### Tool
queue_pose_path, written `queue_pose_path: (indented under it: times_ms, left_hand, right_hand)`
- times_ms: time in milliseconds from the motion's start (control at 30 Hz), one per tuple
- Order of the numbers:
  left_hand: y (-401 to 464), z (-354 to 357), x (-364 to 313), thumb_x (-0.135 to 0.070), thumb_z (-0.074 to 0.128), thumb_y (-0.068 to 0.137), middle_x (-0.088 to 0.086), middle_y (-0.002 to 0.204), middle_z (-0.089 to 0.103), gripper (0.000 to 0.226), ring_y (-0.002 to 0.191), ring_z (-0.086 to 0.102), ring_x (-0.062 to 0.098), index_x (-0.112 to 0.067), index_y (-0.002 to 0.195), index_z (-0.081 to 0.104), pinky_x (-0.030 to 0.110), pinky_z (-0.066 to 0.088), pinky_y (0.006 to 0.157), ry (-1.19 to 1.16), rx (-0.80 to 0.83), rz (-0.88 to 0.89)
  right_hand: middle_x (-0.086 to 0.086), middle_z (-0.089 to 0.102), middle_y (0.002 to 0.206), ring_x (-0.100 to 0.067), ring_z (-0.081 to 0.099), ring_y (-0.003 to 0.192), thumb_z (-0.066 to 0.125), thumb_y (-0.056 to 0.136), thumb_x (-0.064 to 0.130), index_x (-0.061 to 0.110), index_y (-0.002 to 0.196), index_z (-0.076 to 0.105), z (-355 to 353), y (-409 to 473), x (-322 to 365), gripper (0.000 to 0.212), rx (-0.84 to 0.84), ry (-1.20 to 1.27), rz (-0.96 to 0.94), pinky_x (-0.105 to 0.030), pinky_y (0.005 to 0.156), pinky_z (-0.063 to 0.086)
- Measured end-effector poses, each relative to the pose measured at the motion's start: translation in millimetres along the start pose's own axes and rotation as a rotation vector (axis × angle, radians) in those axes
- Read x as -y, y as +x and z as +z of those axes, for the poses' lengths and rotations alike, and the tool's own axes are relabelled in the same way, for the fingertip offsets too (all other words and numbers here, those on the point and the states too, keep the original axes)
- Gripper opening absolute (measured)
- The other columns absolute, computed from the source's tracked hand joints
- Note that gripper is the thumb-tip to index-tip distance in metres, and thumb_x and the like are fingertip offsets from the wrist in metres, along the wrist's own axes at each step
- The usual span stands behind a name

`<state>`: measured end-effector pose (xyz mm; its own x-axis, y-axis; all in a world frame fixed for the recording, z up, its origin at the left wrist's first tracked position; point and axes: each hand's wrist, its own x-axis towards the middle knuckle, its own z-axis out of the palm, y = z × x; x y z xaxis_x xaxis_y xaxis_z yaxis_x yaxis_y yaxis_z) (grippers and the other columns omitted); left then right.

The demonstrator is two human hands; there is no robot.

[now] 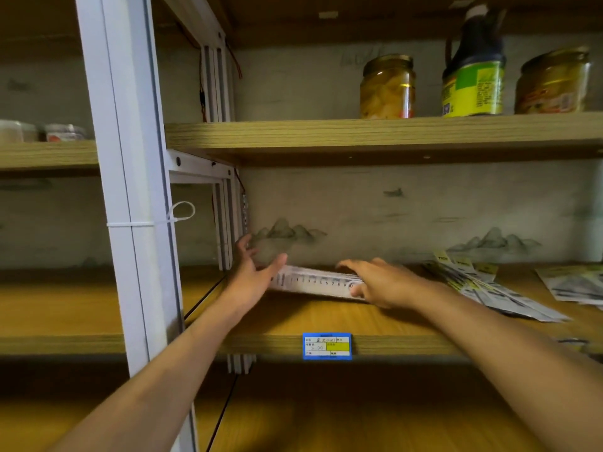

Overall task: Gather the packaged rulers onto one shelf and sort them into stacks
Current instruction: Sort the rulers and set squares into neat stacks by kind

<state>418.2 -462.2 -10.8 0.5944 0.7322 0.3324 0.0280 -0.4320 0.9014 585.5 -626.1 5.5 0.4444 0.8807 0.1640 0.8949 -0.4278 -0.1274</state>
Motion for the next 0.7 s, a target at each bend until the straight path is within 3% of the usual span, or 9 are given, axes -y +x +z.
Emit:
queue_pose_path:
  times_ms: [100,167,300,433,567,633,700]
  left_hand:
    - [4,3,16,-0.041,0.059,0.091,-0.005,0.142,0.043,0.043,0.131,0.043,0.019,-0.040,0.131,0.045,0.043,0.037,0.107,0.311,0.168,0.015]
    - [8,4,20,-0.035,0.053,0.095,-0.009,0.131,0.053,0.019,0.126,0.047,0.015,-0.041,0.114,0.056,0.042,0.038,0.108,0.391,0.252,0.075]
    - [12,0,21,-0.031,0.060,0.093,-0.012,0.119,0.058,0.019,0.114,0.053,0.008,-0.042,0.108,0.057,0.039,0.042,0.104,0.398,0.376,0.127]
    - [19,7,24,-0.022,0.064,0.090,-0.015,0.106,0.058,0.020,0.108,0.055,0.009,-0.039,0.098,0.058,0.031,0.043,0.096,0.417,0.252,0.078]
    - [19,19,21,-0.023,0.061,0.093,-0.011,0.107,0.055,0.019,0.105,0.053,0.008,-0.030,0.111,0.059,0.024,0.037,0.086,0.505,0.178,0.073]
    - [20,26,18,-0.024,0.056,0.096,-0.006,0.115,0.052,0.024,0.110,0.051,0.011,-0.025,0.120,0.056,0.026,0.039,0.090,0.590,0.157,0.057]
    - [20,33,21,-0.025,0.050,0.099,-0.001,0.126,0.046,0.025,0.121,0.046,0.018,-0.025,0.124,0.051,0.032,0.037,0.104,0.714,0.123,0.079]
  right_hand:
    - [-0.001,0.048,0.132,-0.017,0.049,0.116,0.057,0.094,0.032,0.036,0.137,0.039,5,7,0,0.046,0.031,0.091,-0.018,-0.035,0.094,0.042]
    - [0.000,0.050,0.130,-0.015,0.049,0.116,0.058,0.093,0.032,0.034,0.134,0.045,10,14,-3,0.043,0.023,0.113,-0.030,-0.033,0.095,0.042]
    - [0.000,0.051,0.132,-0.015,0.047,0.119,0.057,0.094,0.031,0.033,0.137,0.045,17,21,-9,0.045,-0.010,0.162,-0.033,-0.033,0.097,0.041]
    - [0.002,0.051,0.131,-0.015,0.047,0.120,0.060,0.093,0.027,0.032,0.136,0.051,30,23,-14,0.044,-0.117,0.329,-0.024,-0.026,0.091,0.040]
    - [0.003,0.056,0.122,-0.011,0.051,0.107,0.073,0.083,0.023,0.033,0.127,0.057,34,26,-22,0.047,-0.148,0.676,0.078,-0.026,0.085,0.046]
    - [0.004,0.056,0.119,-0.011,0.051,0.105,0.074,0.082,0.022,0.031,0.130,0.053,33,29,-23,0.054,-0.133,0.712,0.127,-0.028,0.087,0.045]
    - [0.002,0.057,0.122,-0.012,0.051,0.107,0.072,0.084,0.020,0.030,0.131,0.054,34,32,-19,0.052,-0.135,0.688,0.138,-0.029,0.089,0.045]
